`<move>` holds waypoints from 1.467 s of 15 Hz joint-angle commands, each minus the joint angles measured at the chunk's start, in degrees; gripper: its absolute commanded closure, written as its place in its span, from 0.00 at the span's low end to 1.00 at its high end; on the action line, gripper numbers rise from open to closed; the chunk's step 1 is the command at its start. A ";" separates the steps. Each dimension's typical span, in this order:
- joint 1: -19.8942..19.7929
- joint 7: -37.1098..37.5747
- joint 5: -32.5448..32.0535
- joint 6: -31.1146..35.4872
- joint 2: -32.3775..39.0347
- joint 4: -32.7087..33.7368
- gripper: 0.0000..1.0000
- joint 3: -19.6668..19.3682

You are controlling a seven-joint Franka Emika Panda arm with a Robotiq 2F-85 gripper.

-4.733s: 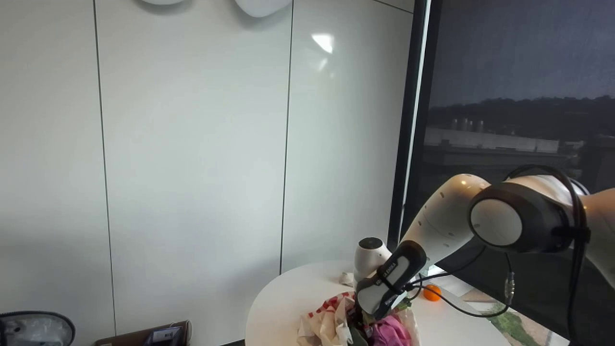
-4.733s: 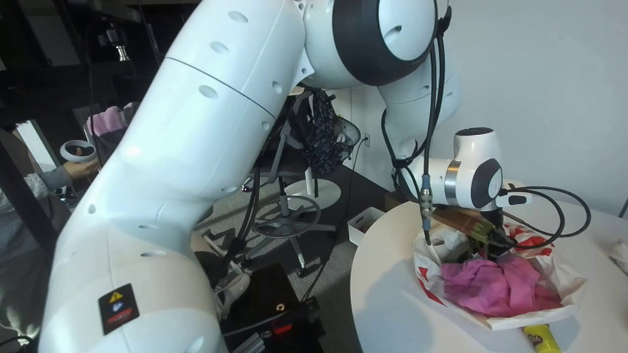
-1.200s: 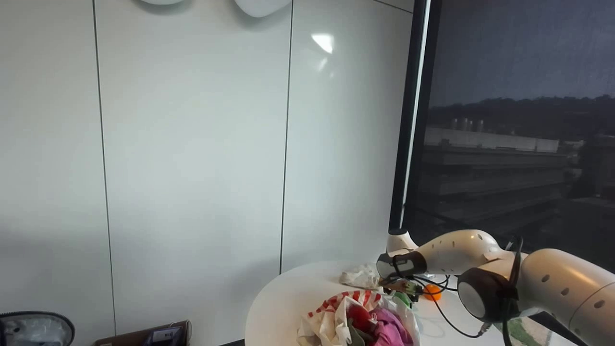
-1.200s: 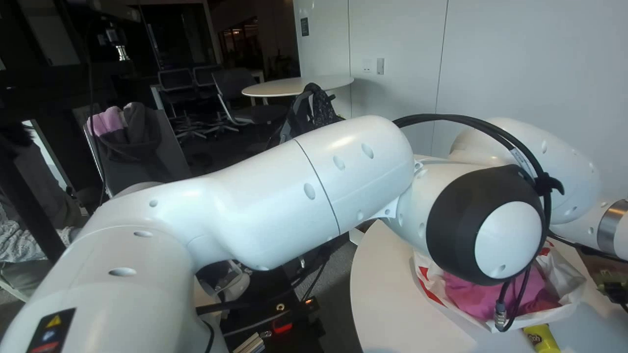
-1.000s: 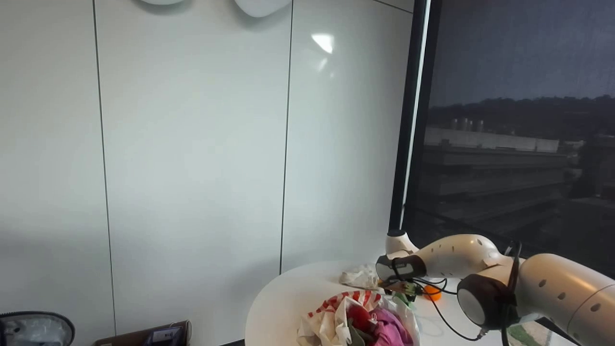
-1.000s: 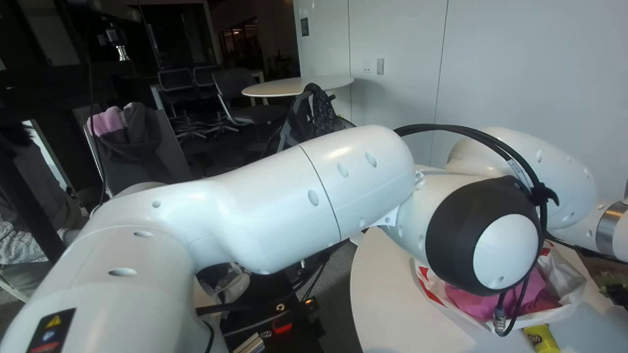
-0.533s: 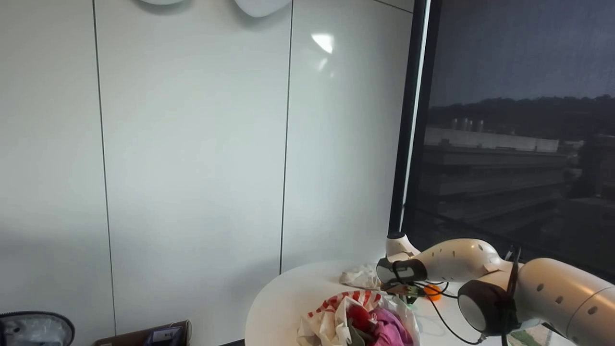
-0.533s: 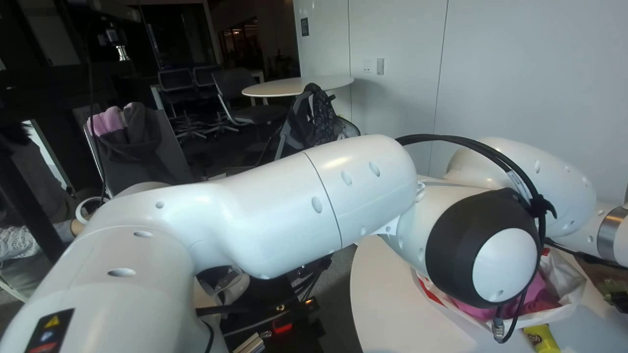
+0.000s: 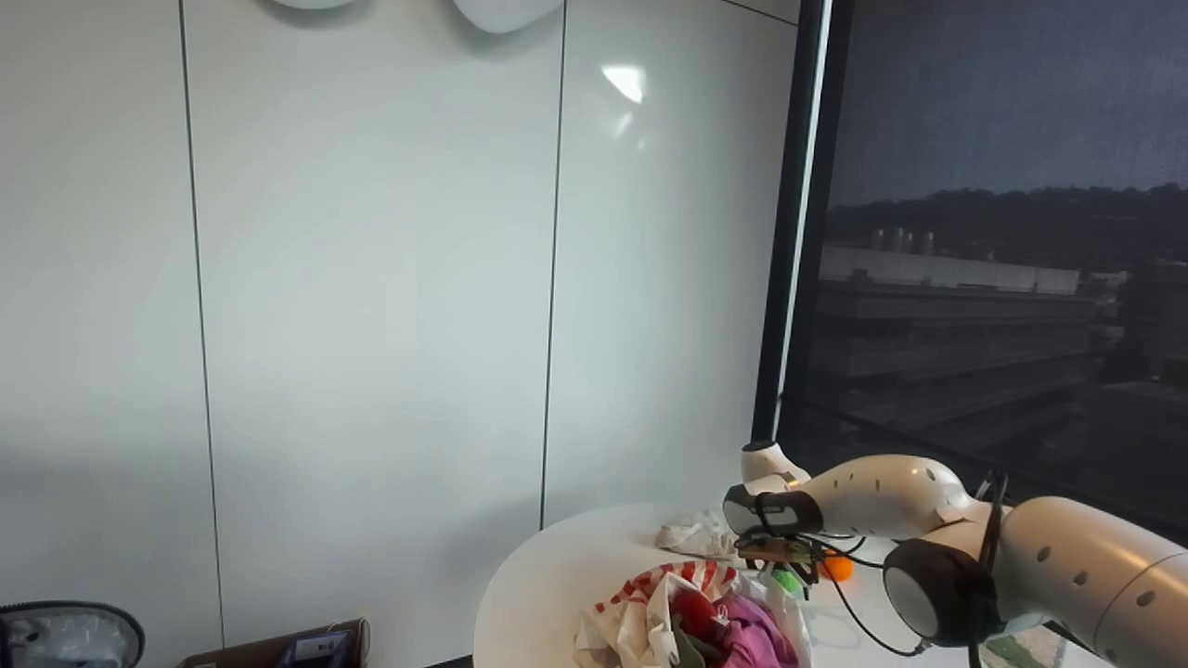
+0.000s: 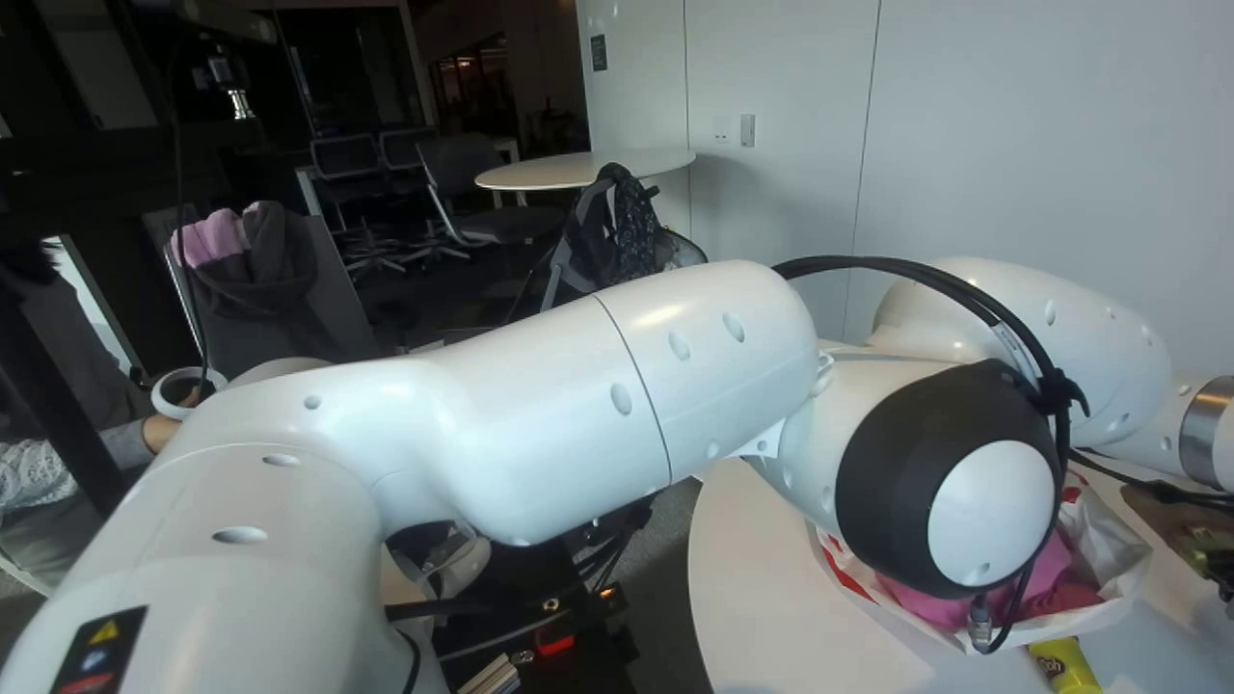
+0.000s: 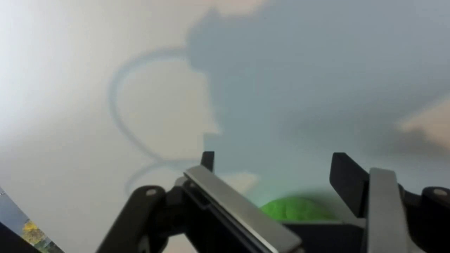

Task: Put the yellow container, moose, radish and pink t-shirt in the plastic bag.

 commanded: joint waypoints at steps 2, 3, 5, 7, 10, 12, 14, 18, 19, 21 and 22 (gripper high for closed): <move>0.85 0.98 -3.19 0.07 1.12 3.99 0.00 -2.86; 0.86 1.30 -3.87 0.49 1.48 4.58 0.00 -3.53; 0.59 2.05 -4.88 0.81 2.17 5.61 0.00 -4.53; 0.19 2.64 -5.11 0.67 2.79 6.34 0.00 -5.09; -0.42 2.76 -4.45 1.33 3.70 7.07 0.00 -5.15; -1.07 2.09 -3.63 2.92 4.08 7.45 0.00 -4.16; -1.22 2.57 -3.86 5.11 4.71 7.87 0.00 -4.46; -2.35 1.42 -2.65 9.47 5.29 8.28 0.00 -3.09; -2.59 1.19 -2.29 10.33 5.46 8.36 0.00 -2.82; -2.97 1.32 -1.90 11.82 5.86 8.53 0.00 -2.48; -3.20 1.02 -1.70 12.39 5.99 8.61 0.00 -2.17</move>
